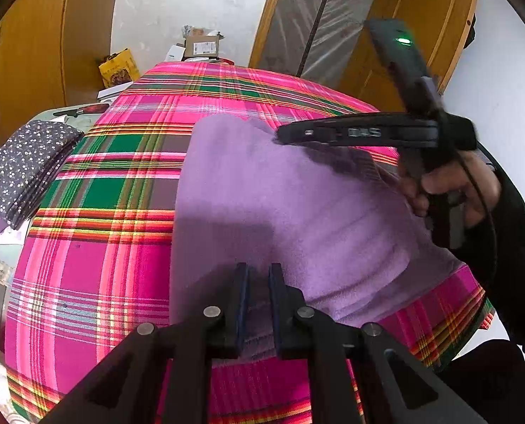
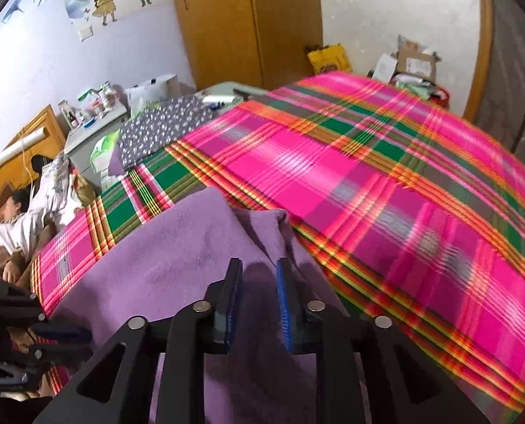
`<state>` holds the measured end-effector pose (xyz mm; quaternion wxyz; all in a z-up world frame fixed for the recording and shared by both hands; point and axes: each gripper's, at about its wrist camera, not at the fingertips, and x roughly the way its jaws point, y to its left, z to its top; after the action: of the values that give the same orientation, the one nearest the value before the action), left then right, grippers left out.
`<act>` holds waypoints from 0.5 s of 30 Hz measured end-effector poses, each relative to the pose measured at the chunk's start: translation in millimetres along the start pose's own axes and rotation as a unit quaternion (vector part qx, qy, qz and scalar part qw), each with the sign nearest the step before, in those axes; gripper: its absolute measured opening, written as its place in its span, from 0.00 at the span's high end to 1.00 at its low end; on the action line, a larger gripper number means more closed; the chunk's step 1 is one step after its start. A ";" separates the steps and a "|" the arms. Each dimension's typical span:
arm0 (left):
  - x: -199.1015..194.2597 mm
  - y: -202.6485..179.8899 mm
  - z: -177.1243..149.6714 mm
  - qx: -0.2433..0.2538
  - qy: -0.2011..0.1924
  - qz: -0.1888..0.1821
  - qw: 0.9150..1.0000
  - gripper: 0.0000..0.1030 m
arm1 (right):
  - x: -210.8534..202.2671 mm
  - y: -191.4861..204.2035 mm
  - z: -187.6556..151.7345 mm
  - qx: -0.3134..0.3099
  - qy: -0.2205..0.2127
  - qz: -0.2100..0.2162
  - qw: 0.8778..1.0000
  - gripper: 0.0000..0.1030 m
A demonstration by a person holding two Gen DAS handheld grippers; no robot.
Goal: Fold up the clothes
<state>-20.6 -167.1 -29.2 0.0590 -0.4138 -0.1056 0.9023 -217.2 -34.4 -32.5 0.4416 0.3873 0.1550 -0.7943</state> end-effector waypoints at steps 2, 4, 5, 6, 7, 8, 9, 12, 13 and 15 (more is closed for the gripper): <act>-0.4 -1.2 -0.4 0.001 0.000 0.002 1.000 0.90 | -13.1 -1.1 -8.1 0.002 -0.011 -0.007 1.000 0.73; -0.2 -2.3 -0.4 0.003 0.001 0.005 1.000 0.90 | -24.2 -2.2 -16.4 0.004 -0.020 -0.012 1.000 0.73; -0.1 -2.8 -0.4 0.004 0.001 0.006 1.000 0.90 | -28.6 -2.3 -21.9 0.004 -0.024 -0.017 1.000 0.73; 0.3 -3.0 -0.2 0.005 0.001 0.007 1.000 0.90 | -32.5 -2.8 -27.5 0.004 -0.028 -0.023 0.999 0.73; 1.2 -2.9 0.4 0.005 0.002 0.008 1.000 0.90 | -33.5 -4.9 -33.5 0.006 -0.027 -0.032 0.999 0.73; 1.5 -3.3 0.7 0.006 0.002 0.009 1.000 0.90 | -32.2 -8.6 -37.9 0.013 -0.023 -0.036 0.999 0.73; 1.7 -4.0 0.9 0.007 0.003 0.011 1.000 0.90 | -30.6 -12.7 -42.1 0.021 -0.017 -0.038 0.999 0.73; 1.8 -6.1 1.0 0.009 0.005 0.017 1.000 0.90 | -27.3 -22.6 -45.8 0.049 -0.016 -0.026 0.998 0.75; 1.8 -6.4 1.0 0.009 0.005 0.018 1.000 0.90 | -26.9 -20.6 -45.3 0.043 -0.016 -0.031 0.998 0.75; 1.5 -6.4 1.0 0.007 0.005 0.021 1.000 0.90 | -26.7 -17.4 -44.7 0.035 -0.017 -0.040 0.998 0.75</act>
<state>-22.3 -160.7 -28.2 0.0438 -0.4201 -0.0904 0.9019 -201.8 17.1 -43.3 0.3980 0.3829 0.1351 -0.8227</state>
